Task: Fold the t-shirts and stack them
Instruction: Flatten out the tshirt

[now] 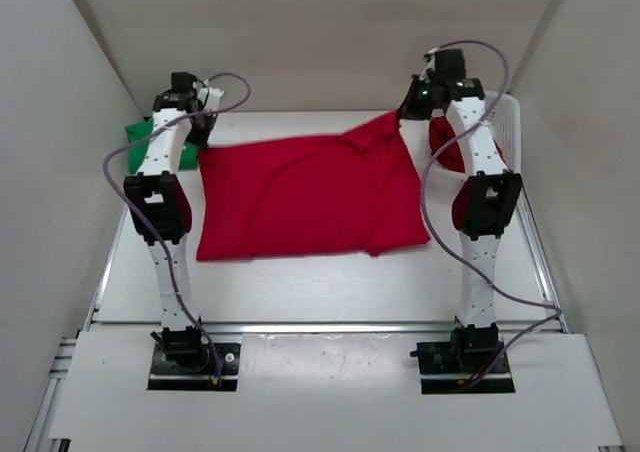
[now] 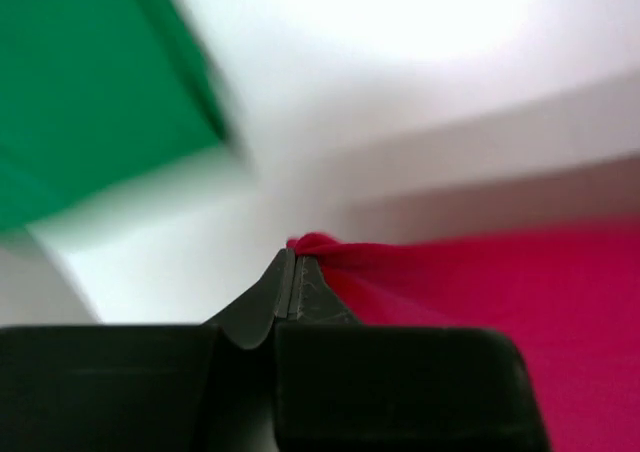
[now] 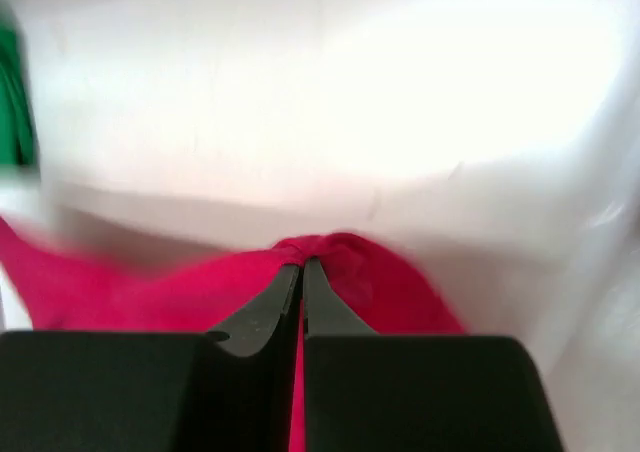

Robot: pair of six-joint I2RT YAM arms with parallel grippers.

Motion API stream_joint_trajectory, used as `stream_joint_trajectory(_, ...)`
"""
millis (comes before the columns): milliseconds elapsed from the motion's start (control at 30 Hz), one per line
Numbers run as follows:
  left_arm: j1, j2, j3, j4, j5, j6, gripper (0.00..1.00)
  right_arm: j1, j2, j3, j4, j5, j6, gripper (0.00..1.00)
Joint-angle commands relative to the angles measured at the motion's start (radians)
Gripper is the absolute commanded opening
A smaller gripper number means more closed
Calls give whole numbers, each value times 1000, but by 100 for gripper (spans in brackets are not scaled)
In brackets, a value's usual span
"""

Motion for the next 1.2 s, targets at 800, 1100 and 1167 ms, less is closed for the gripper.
stream_joint_trajectory(800,-12,-795,-949,492,67,160,0,250,-1071,-1422,611,408,-224,0)
stream_joint_trajectory(1100,-11,-933,-1302,210,-42,311,0,323,-1304,-1715,359,195,-35,0)
stream_joint_trajectory(1167,2,-950,-1336,183,-68,312,0,329,-1329,-1757,340,171,-18,1)
